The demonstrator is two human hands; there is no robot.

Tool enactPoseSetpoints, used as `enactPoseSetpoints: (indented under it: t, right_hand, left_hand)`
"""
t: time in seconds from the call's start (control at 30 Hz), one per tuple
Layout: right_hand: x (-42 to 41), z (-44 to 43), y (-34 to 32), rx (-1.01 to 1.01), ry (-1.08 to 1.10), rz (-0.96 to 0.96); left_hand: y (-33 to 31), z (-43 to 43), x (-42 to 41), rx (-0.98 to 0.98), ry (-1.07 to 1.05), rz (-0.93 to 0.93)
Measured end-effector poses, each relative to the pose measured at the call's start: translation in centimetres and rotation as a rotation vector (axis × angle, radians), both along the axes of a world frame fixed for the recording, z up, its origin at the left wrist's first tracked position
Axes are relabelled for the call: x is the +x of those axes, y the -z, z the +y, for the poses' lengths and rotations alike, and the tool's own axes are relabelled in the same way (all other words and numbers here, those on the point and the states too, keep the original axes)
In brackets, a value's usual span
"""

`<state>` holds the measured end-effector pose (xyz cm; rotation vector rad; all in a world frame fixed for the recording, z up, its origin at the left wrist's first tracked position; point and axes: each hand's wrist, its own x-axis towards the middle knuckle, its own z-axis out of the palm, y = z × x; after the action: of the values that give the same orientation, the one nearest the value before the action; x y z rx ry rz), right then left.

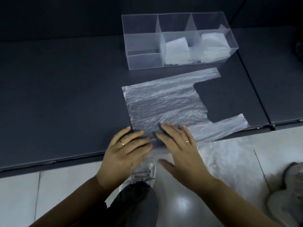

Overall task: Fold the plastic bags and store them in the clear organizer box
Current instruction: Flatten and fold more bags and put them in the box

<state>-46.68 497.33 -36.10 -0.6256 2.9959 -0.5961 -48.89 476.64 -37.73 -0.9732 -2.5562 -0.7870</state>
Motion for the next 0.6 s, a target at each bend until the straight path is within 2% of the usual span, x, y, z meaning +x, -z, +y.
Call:
enactPoseSetpoints:
  t: [0.13,0.27,0.37,0.43,0.53,0.6]
  right_hand:
    - [-0.7,2.7,-0.9,-0.083,0.162,0.11]
    - [-1.7,8.4,-3.5,-0.114,0.361,-0.106]
    - [-2.8,12.8,-5.2,-0.256,0.521,-0.349]
    - [-4.3,15.0,-6.0,-0.42,0.554,-0.423]
    - [-7.2,16.2,-5.8,-0.584,0.599,-0.39]
    - [-9.3,15.9,-4.6,-0.632,0.668,-0.349]
  left_hand:
    - [-2.6,0.0,-1.2,0.288,-0.132,-0.374]
    - [-5.4,-1.6,-3.1,0.487,-0.21,-0.745]
    - [-6.6,-2.6,-4.8,0.466,-0.221,-0.845]
    - [-6.8,-3.1,-6.4,0.533,-0.272,-0.895]
    - [-6.0,-3.6,-9.3,0.62,-0.39,-0.935]
    - [-5.2,-3.6,-11.1,0.585,-0.465,-0.913]
